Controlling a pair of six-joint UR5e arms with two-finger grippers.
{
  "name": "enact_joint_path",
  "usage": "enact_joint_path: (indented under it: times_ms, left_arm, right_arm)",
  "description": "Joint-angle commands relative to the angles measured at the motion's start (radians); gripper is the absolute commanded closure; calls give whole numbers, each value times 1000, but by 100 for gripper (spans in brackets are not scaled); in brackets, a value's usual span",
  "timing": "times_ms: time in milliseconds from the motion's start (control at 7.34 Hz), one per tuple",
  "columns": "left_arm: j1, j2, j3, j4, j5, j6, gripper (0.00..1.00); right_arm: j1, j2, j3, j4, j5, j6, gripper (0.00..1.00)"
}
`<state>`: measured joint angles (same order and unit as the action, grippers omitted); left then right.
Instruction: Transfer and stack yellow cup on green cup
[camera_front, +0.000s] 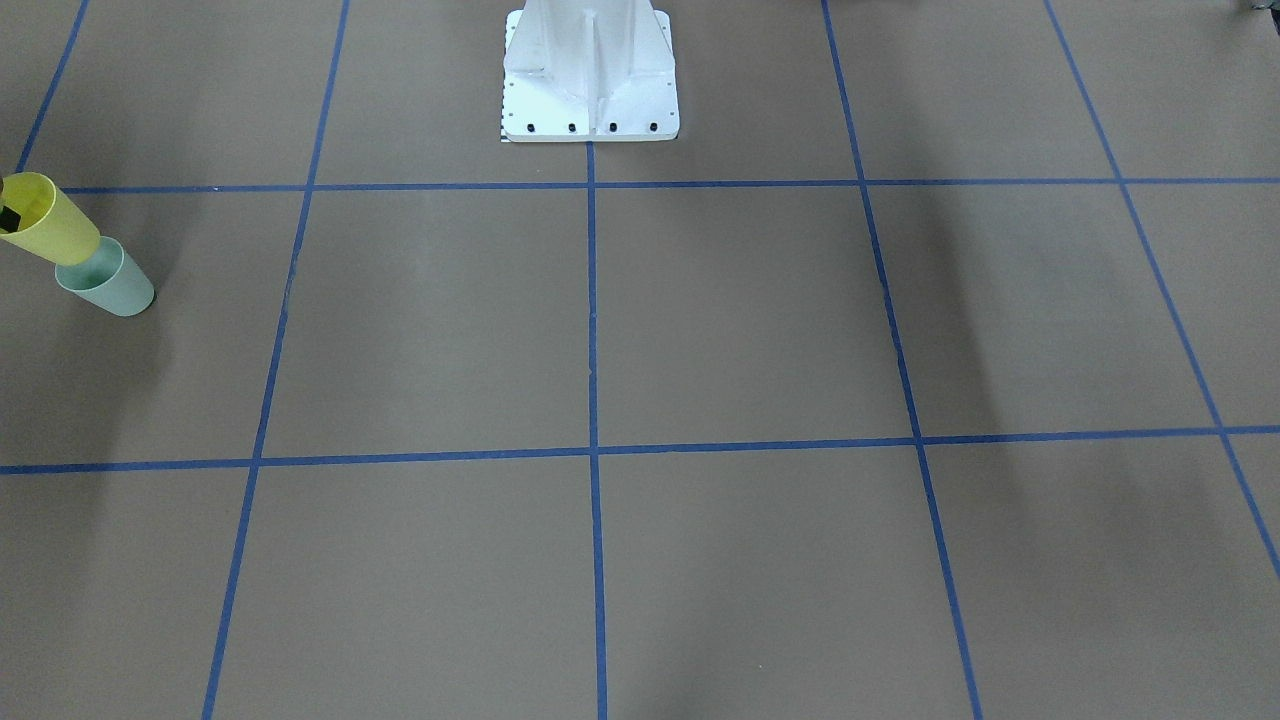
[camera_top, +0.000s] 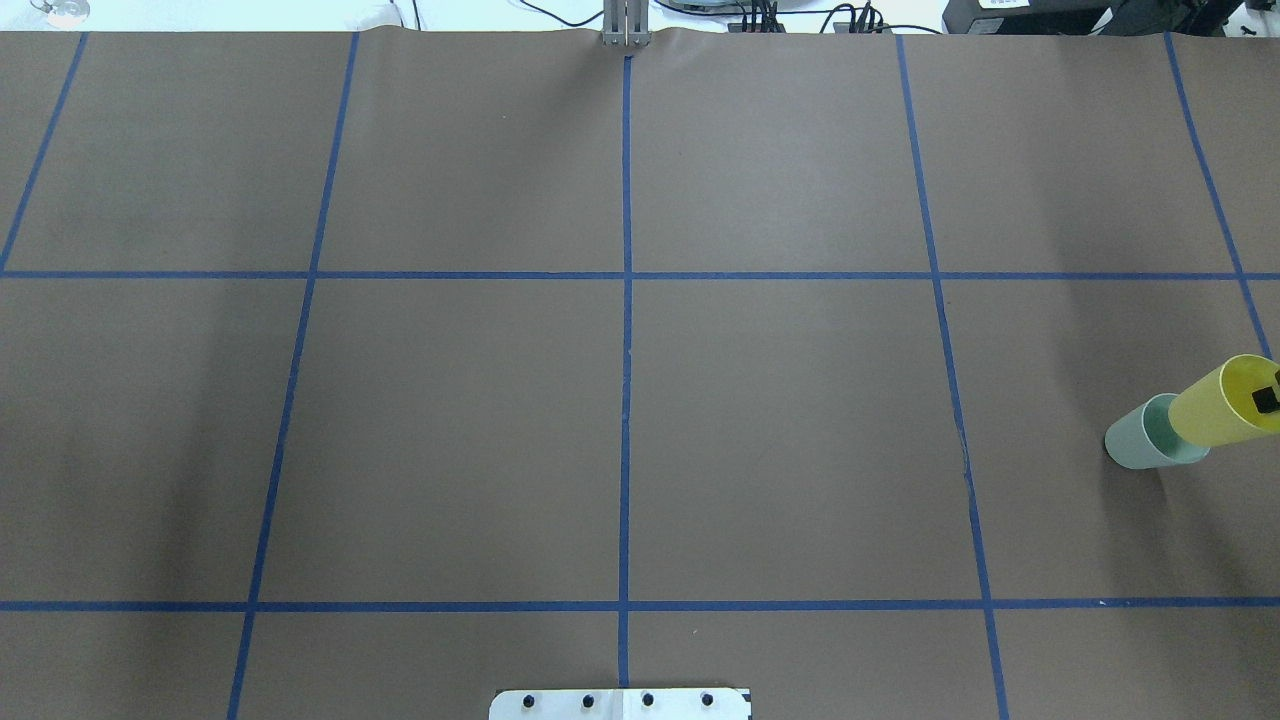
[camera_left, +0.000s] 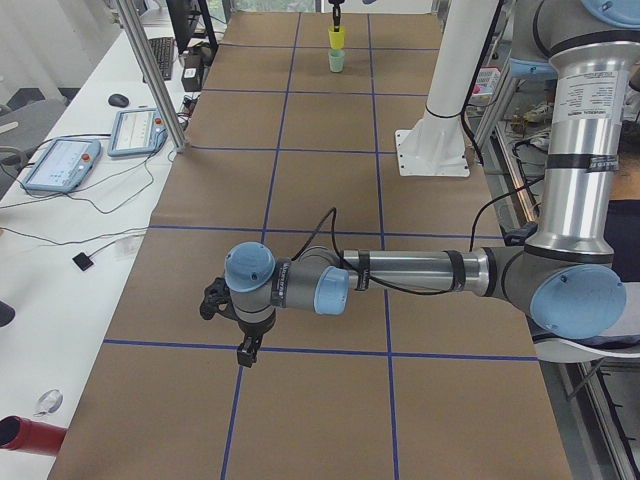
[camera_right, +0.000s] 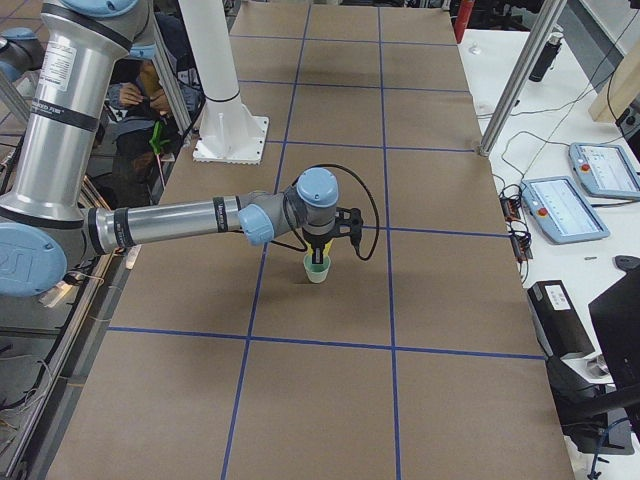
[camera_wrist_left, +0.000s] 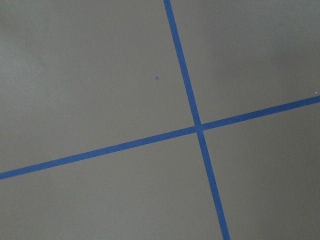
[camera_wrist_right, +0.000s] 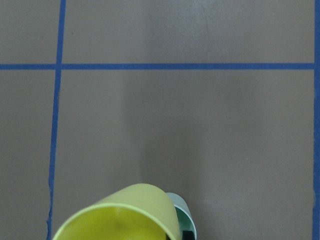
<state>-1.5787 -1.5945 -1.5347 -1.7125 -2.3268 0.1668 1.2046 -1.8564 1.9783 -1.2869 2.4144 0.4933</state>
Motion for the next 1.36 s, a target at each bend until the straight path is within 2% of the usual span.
enact_joint_path:
  times_ms: [0, 681, 953, 1226]
  left_arm:
    - [0, 5, -5, -1, 0, -1, 0]
    - [3, 2, -5, -2, 0, -1, 0]
    - [3, 2, -4, -4, 0, -1, 0]
    - [3, 2, -4, -4, -2, -1, 0]
  right_arm:
    - [-20, 6, -21, 1, -20, 1, 100]
    - [-31, 8, -35, 1, -34, -1, 100]
    - [-31, 19, -35, 1, -34, -2, 1]
    - [-31, 31, -35, 1, -34, -1, 0]
